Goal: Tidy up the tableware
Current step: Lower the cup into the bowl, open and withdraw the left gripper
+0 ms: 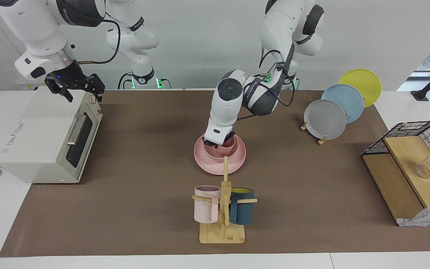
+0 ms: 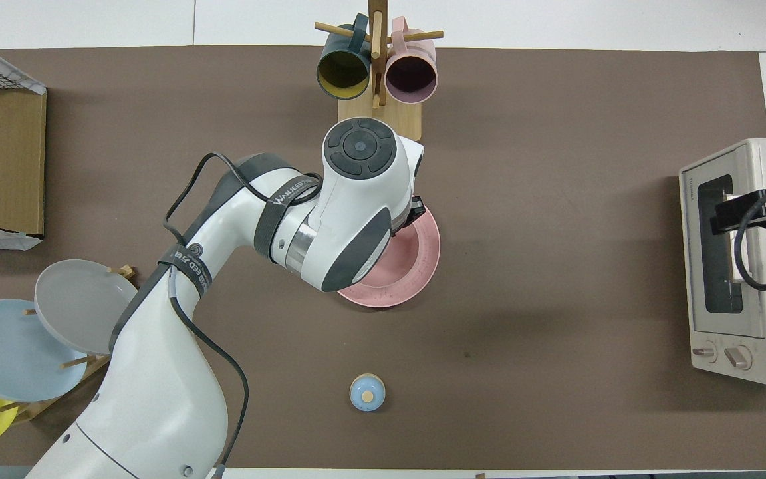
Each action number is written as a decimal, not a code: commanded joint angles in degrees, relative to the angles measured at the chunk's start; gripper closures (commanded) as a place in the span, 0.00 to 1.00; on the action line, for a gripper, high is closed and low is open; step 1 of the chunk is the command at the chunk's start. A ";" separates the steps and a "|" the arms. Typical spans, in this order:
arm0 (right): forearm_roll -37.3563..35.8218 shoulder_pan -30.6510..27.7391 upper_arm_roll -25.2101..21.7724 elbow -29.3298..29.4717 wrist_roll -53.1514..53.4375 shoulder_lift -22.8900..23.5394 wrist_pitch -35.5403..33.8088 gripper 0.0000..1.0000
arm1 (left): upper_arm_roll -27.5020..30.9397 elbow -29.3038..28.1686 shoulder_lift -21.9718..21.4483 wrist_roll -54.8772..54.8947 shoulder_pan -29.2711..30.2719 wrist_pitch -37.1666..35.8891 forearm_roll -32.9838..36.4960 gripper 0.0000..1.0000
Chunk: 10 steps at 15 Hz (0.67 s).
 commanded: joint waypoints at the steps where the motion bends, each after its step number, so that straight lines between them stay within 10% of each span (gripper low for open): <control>1: 0.92 0.06 -0.02 1.26 1.08 1.20 -1.24 0.00 | 0.79 -1.75 -1.02 -0.72 -1.07 1.63 1.43 1.00; 2: 0.92 0.06 -0.02 1.26 1.08 0.93 -1.24 0.00 | 0.79 -1.75 -0.93 -0.63 -0.98 1.63 1.44 0.83; 3: 0.92 0.06 0.07 1.26 1.08 0.84 -1.24 0.00 | 0.79 -1.75 -1.02 -0.55 -1.07 1.54 1.52 0.01; 10: 0.93 -1.17 0.07 1.09 1.08 -0.30 -2.03 0.00 | 0.88 -0.88 -8.30 3.22 4.01 -6.61 2.31 0.00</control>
